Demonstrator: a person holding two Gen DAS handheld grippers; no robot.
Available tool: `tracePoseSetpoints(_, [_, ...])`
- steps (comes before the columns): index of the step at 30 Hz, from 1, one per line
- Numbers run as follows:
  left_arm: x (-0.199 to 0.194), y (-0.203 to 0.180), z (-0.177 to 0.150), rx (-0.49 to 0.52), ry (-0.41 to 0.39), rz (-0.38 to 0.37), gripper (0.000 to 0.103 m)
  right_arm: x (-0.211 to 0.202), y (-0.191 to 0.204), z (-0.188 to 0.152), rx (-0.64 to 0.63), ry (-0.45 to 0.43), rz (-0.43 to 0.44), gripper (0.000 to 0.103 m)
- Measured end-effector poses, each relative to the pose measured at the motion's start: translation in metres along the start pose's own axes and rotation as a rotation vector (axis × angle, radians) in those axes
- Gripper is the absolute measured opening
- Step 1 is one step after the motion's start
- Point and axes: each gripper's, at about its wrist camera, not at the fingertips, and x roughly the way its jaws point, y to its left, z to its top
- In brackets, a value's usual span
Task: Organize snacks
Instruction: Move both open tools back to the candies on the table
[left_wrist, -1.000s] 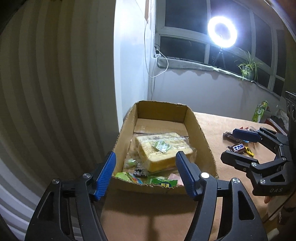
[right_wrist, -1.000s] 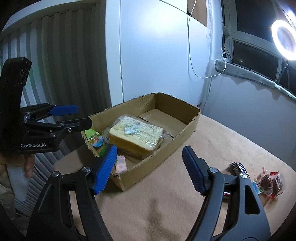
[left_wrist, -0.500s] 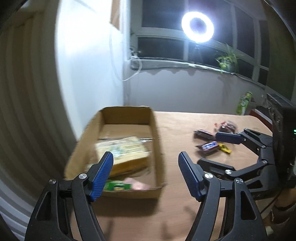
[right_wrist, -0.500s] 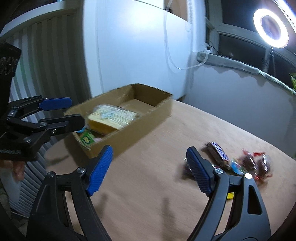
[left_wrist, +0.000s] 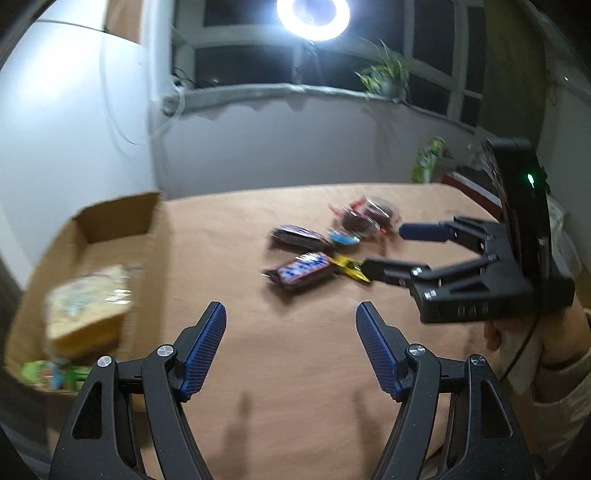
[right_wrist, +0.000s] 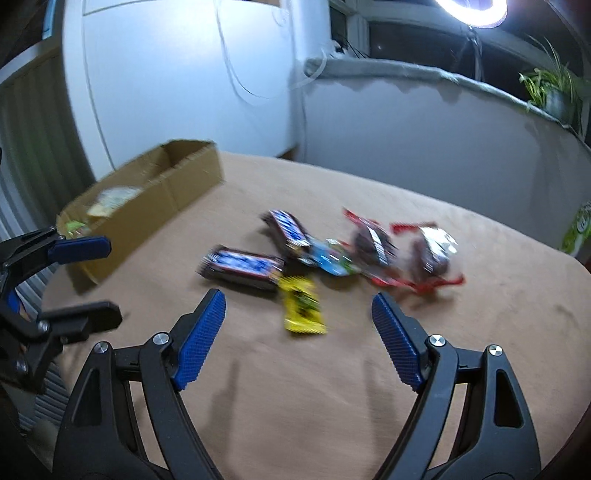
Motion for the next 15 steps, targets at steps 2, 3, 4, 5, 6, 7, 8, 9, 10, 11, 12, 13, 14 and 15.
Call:
tracePoseSetpoints(2, [0.011, -0.008, 0.000, 0.009, 0.021, -0.019, 0.073, 0.003, -0.011, -0.005, 0.005, 0.022, -0.007, 0.084])
tracePoseSetpoints(3, [0.016, -0.011, 0.000, 0.015, 0.032, -0.023, 0.073, 0.003, -0.014, -0.007, 0.008, 0.027, -0.006, 0.084])
tracePoseSetpoints(4, [0.020, -0.013, 0.000, 0.020, 0.039, -0.026, 0.073, 0.004, -0.018, -0.010, 0.008, 0.037, -0.001, 0.084])
tracePoseSetpoints(5, [0.025, -0.014, 0.000, 0.025, 0.047, -0.026, 0.073, 0.006, -0.018, -0.011, 0.005, 0.045, 0.001, 0.084])
tracePoseSetpoints(6, [0.029, -0.015, 0.000, 0.025, 0.056, -0.023, 0.073, 0.008, -0.018, -0.013, 0.002, 0.052, 0.002, 0.084])
tracePoseSetpoints(7, [0.033, -0.014, 0.001, 0.022, 0.063, -0.020, 0.073, 0.009, -0.018, -0.014, -0.002, 0.060, 0.005, 0.084])
tracePoseSetpoints(8, [0.037, -0.013, 0.001, 0.018, 0.071, -0.022, 0.073, 0.011, -0.018, -0.015, -0.007, 0.067, 0.007, 0.084])
tracePoseSetpoints(9, [0.043, -0.013, 0.003, 0.014, 0.083, -0.027, 0.073, 0.014, -0.018, -0.016, -0.012, 0.074, 0.011, 0.084])
tracePoseSetpoints(10, [0.048, -0.013, 0.003, 0.013, 0.101, -0.043, 0.073, 0.016, -0.018, -0.016, -0.016, 0.080, 0.015, 0.084])
tracePoseSetpoints(11, [0.053, -0.015, 0.003, 0.013, 0.113, -0.062, 0.073, 0.019, -0.017, -0.015, -0.025, 0.091, 0.020, 0.084])
tracePoseSetpoints(12, [0.055, -0.016, 0.002, 0.014, 0.120, -0.077, 0.073, 0.021, -0.017, -0.014, -0.036, 0.098, 0.024, 0.084])
tracePoseSetpoints(13, [0.059, -0.018, 0.002, 0.014, 0.130, -0.091, 0.073, 0.023, -0.014, -0.013, -0.047, 0.105, 0.027, 0.084])
tracePoseSetpoints(14, [0.063, -0.021, 0.001, 0.015, 0.143, -0.105, 0.073, 0.027, -0.014, -0.011, -0.061, 0.114, 0.031, 0.084])
tracePoseSetpoints(15, [0.065, -0.023, 0.001, 0.017, 0.147, -0.118, 0.073, 0.030, -0.014, -0.009, -0.069, 0.121, 0.033, 0.082])
